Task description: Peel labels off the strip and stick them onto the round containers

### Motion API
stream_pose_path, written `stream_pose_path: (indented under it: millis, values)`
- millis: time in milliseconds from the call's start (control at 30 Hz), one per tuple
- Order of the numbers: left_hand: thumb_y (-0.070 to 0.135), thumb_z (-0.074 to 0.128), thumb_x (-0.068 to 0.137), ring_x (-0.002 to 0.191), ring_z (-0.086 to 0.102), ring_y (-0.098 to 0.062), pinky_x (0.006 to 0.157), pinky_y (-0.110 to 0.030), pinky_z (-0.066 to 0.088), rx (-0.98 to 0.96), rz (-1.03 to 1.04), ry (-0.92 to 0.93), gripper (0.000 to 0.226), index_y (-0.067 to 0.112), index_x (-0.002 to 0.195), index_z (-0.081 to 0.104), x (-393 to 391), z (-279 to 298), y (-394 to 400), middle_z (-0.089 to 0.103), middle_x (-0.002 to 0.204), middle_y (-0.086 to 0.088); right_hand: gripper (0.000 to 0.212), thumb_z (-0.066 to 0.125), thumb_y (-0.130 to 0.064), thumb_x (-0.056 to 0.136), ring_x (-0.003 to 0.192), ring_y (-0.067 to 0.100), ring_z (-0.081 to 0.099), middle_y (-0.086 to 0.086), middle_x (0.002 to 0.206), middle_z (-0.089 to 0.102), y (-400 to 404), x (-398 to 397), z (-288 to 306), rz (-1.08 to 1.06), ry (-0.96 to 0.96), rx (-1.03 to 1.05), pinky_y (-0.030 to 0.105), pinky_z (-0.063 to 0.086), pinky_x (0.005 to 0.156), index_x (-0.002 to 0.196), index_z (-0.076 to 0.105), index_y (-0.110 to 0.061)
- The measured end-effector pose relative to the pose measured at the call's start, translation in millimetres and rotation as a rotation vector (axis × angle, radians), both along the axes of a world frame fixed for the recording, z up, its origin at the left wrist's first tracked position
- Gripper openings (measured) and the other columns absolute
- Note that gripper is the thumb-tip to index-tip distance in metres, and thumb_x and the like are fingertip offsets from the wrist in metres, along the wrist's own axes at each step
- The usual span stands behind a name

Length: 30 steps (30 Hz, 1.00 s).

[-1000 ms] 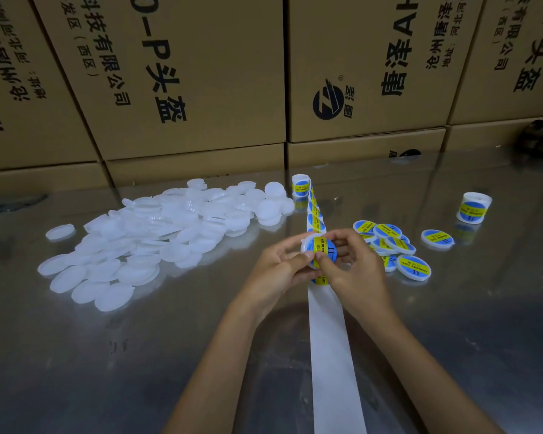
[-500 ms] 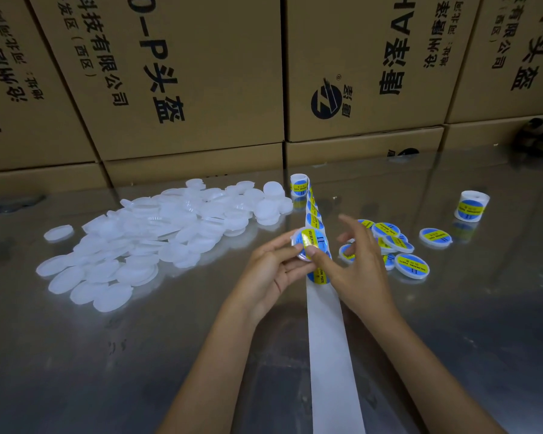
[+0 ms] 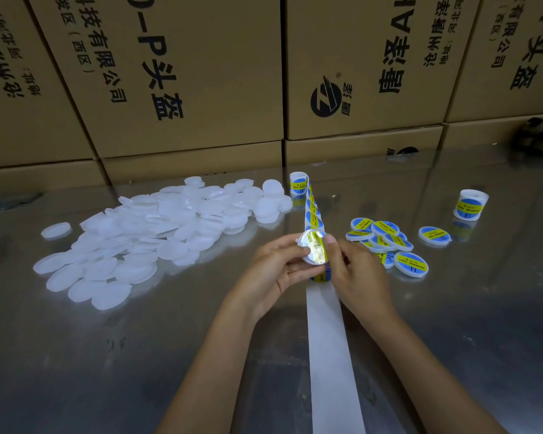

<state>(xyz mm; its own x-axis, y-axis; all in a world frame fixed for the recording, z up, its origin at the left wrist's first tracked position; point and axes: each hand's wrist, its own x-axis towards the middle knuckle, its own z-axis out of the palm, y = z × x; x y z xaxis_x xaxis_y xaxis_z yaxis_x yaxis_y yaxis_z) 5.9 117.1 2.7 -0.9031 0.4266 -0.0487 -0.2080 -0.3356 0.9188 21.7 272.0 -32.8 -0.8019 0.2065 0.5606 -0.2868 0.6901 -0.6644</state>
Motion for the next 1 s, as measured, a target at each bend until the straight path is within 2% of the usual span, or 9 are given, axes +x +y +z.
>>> stream_pose_path:
  millis: [167,300,433,567,633,700,767,900,1000]
  values:
    - [-0.014,0.061,0.088,0.096,0.073,-0.027,0.085,-0.036,0.061,-0.205,-0.010,0.159,0.047,0.011,0.128,0.061,2,0,-4,0.072,0.113,-0.022,0.047,0.045,-0.032,0.103,0.054,0.013,0.037,-0.005,0.052,0.039,4,-3,-3,0.045,-0.013,0.015,0.033,0.027,0.054,0.057,0.033,-0.029]
    - [-0.015,0.071,0.080,0.088,0.074,-0.025,0.074,-0.035,0.063,-0.342,0.022,0.280,0.049,0.012,0.121,0.068,3,0,-6,0.074,0.106,-0.019,0.039,0.045,-0.032,0.103,0.054,0.013,0.039,-0.007,0.053,0.043,3,-4,-2,0.150,-0.079,-0.026,0.035,0.032,0.055,0.066,0.051,-0.026]
    - [-0.010,0.077,0.078,0.079,0.076,-0.027,0.067,-0.029,0.062,-0.256,0.130,0.217,0.040,0.010,0.113,0.071,4,-1,-6,0.077,0.093,-0.016,0.044,0.043,-0.043,0.102,0.054,0.003,0.038,-0.012,0.052,0.044,-3,0,3,0.273,-0.090,-0.268,0.022,0.032,0.053,0.059,0.047,-0.033]
    - [-0.004,0.077,0.081,0.078,0.076,-0.025,0.063,-0.024,0.060,-0.173,0.218,0.166,0.035,0.010,0.112,0.072,1,-1,-9,0.078,0.092,-0.012,0.041,0.052,-0.064,0.088,0.065,0.022,0.051,0.005,0.073,0.061,-8,0,0,0.372,-0.144,-0.235,0.039,0.044,0.064,0.087,0.063,-0.025]
    - [-0.001,0.077,0.082,0.077,0.076,-0.022,0.063,-0.025,0.060,-0.152,0.238,0.159,0.032,0.011,0.111,0.073,1,-1,-11,0.078,0.092,-0.013,0.046,0.062,-0.069,0.080,0.063,0.017,0.052,0.001,0.076,0.064,-9,0,-3,0.372,-0.144,-0.182,0.036,0.046,0.063,0.096,0.062,-0.025]
    - [0.004,0.077,0.083,0.077,0.075,-0.019,0.061,-0.025,0.059,-0.161,0.244,0.160,0.025,0.014,0.106,0.075,1,-2,-12,0.078,0.092,-0.013,0.050,0.066,-0.071,0.071,0.060,0.007,0.051,-0.006,0.074,0.064,-8,-1,-5,0.338,-0.131,-0.136,0.027,0.046,0.059,0.094,0.061,-0.027]
    - [0.007,0.077,0.085,0.076,0.075,-0.019,0.059,-0.026,0.059,-0.158,0.230,0.151,0.018,0.015,0.101,0.076,1,-4,-12,0.078,0.091,-0.013,0.053,0.064,-0.075,0.069,0.060,0.009,0.053,-0.004,0.070,0.063,-7,-1,-7,0.281,-0.138,-0.105,0.034,0.047,0.060,0.087,0.060,-0.025]
    - [0.016,0.076,0.087,0.070,0.073,-0.022,0.054,-0.027,0.059,-0.158,0.228,0.144,0.008,0.019,0.093,0.080,0,-8,-12,0.078,0.093,-0.012,0.062,0.044,-0.081,0.077,0.053,0.011,0.043,-0.008,0.054,0.046,-6,-1,-9,0.176,-0.141,0.058,0.029,0.032,0.052,0.066,0.050,-0.020]
    - [0.019,0.073,0.089,0.067,0.072,-0.021,0.052,-0.027,0.058,-0.167,0.222,0.141,0.011,0.018,0.099,0.079,-3,-12,-15,0.077,0.092,-0.013,0.060,0.039,-0.071,0.089,0.052,0.014,0.040,-0.007,0.051,0.042,-9,0,-10,0.168,-0.150,0.098,0.031,0.027,0.052,0.057,0.035,-0.020]
